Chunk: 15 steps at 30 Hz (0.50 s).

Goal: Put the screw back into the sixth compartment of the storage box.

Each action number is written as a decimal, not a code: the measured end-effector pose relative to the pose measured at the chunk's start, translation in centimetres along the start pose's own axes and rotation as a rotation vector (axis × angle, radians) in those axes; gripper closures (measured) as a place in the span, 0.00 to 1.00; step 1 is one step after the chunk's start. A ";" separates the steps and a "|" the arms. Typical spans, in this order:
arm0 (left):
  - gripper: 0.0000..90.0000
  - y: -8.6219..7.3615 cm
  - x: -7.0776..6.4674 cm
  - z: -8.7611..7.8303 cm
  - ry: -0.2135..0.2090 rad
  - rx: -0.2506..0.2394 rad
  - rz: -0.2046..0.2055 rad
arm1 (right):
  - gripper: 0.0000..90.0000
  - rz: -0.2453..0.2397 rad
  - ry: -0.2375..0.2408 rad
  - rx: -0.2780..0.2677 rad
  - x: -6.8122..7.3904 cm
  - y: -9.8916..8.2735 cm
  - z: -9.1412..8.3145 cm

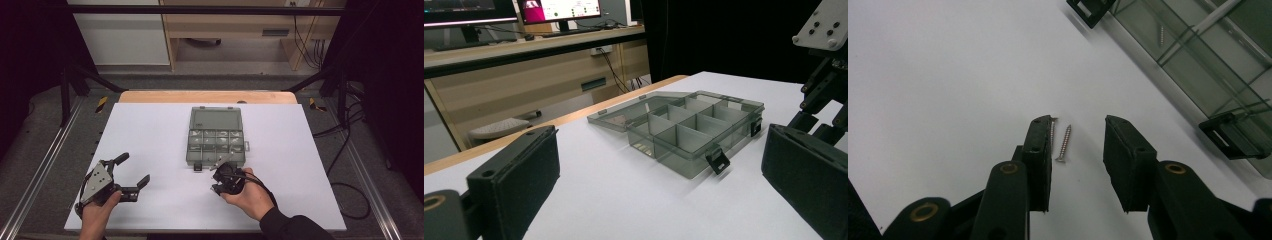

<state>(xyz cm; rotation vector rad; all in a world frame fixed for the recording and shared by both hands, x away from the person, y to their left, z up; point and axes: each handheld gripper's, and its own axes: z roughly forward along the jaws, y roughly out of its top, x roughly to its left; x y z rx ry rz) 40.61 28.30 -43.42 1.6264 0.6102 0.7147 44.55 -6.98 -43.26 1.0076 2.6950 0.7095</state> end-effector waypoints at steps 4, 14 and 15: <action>0.02 0.0 -0.1 0.1 -0.007 0.007 0.003 | 0.73 0.011 0.004 0.009 -0.2 0.1 -0.1; 0.02 -0.1 -0.1 0.1 -0.008 0.012 0.006 | 0.79 0.048 0.017 0.027 -0.5 0.4 0.2; 0.02 -0.1 -0.1 0.2 -0.009 0.014 0.008 | 0.80 0.045 0.022 0.021 -0.5 0.4 0.3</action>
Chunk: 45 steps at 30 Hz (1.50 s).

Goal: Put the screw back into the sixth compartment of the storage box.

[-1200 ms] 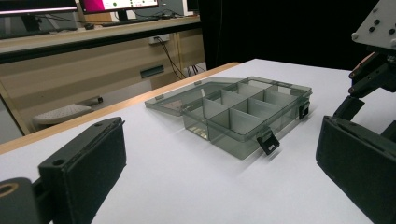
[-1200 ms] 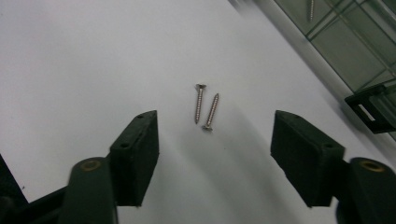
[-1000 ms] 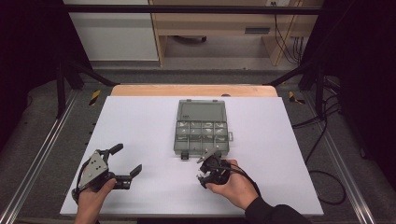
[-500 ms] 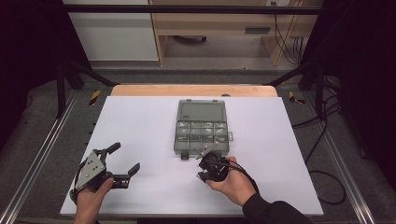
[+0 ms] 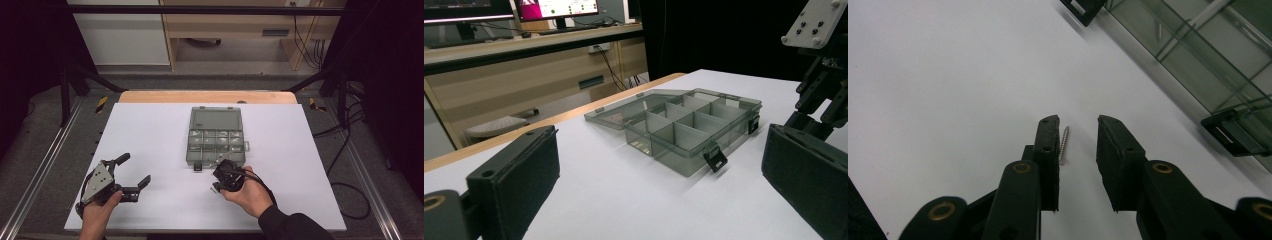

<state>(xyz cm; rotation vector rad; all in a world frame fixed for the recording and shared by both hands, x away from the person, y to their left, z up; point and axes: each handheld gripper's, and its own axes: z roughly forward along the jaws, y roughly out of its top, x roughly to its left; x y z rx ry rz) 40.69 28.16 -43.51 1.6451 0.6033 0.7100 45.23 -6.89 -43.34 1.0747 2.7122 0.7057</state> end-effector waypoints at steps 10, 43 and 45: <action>0.02 0.0 0.0 0.0 -0.002 -0.002 -0.004 | 0.84 -0.011 0.002 0.035 0.1 0.2 1.4; 0.01 -0.1 -0.1 0.0 0.013 -0.003 -0.013 | 0.97 0.049 -0.025 -0.145 -1.4 -1.3 -0.5; 0.01 -0.1 -0.1 0.0 0.015 -0.003 -0.017 | 0.98 0.037 -0.034 -0.154 -1.5 -1.4 -0.6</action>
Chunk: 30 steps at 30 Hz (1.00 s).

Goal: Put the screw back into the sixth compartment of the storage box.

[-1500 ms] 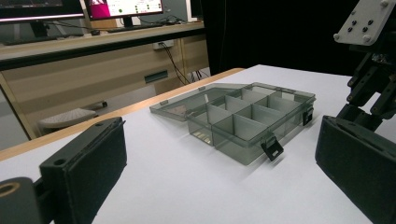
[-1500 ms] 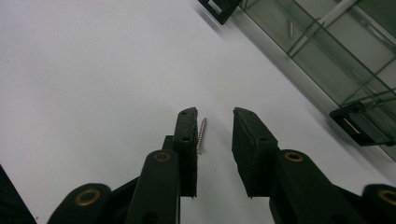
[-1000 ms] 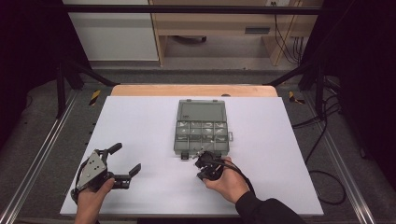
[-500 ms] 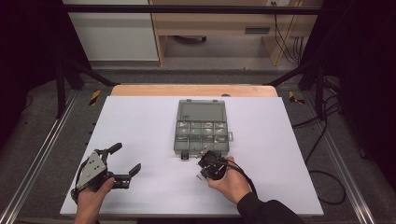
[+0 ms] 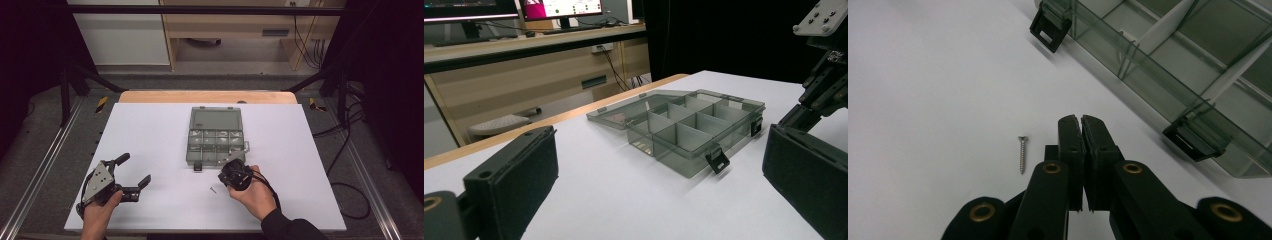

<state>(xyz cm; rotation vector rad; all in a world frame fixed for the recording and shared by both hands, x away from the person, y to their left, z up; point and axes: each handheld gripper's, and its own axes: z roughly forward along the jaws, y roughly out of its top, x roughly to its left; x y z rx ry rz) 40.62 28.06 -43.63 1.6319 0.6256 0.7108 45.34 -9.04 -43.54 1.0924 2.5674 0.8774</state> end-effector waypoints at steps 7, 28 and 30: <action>0.01 0.2 -0.2 -0.2 -0.012 -0.021 0.000 | 0.98 0.023 0.005 -0.049 -0.3 0.2 -0.6; 0.01 0.1 -0.1 -0.4 -0.005 -0.010 0.004 | 0.97 0.042 0.007 -0.218 -0.6 2.2 -1.4; 0.01 0.1 -0.2 -0.4 -0.003 -0.006 0.008 | 0.98 0.037 0.002 -0.219 -0.6 2.0 -1.5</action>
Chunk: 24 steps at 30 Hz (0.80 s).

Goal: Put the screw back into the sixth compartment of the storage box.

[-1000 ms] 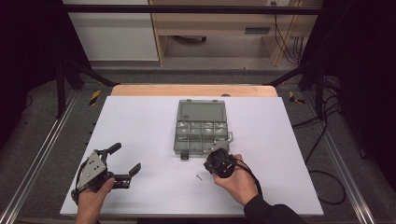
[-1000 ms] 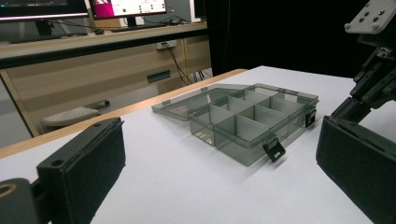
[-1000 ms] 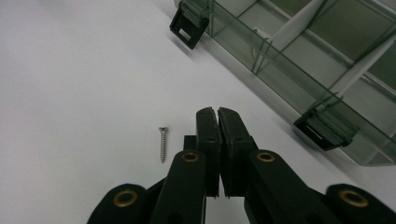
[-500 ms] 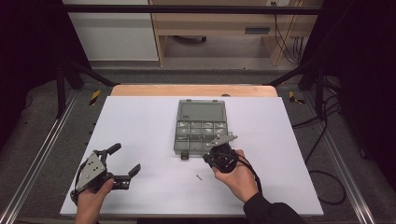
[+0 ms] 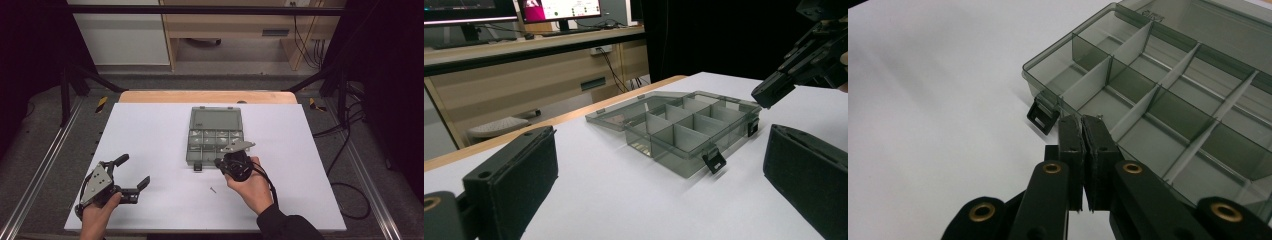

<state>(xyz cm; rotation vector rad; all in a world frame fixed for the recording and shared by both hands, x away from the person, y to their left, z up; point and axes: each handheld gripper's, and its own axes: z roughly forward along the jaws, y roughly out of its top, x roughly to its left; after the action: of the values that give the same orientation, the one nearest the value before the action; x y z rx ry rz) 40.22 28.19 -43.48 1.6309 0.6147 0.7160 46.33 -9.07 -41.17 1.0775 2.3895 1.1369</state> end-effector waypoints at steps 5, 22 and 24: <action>0.01 -0.1 0.0 0.0 0.001 -0.001 -0.007 | 0.97 -0.006 -0.001 -0.007 -0.2 0.0 -0.6; 0.01 -0.1 0.3 -0.2 0.034 -0.012 -0.030 | 0.98 -0.002 -0.015 -0.030 -0.4 1.7 -0.2; 0.01 -0.1 0.3 -0.2 0.033 -0.012 -0.030 | 0.98 0.000 -0.017 -0.026 -0.4 1.9 0.3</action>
<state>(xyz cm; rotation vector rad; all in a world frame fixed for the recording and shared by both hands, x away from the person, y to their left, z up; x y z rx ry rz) 40.29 28.51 -43.49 1.5984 0.6564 0.7239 47.67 -8.43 -39.93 1.0741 2.3554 1.1506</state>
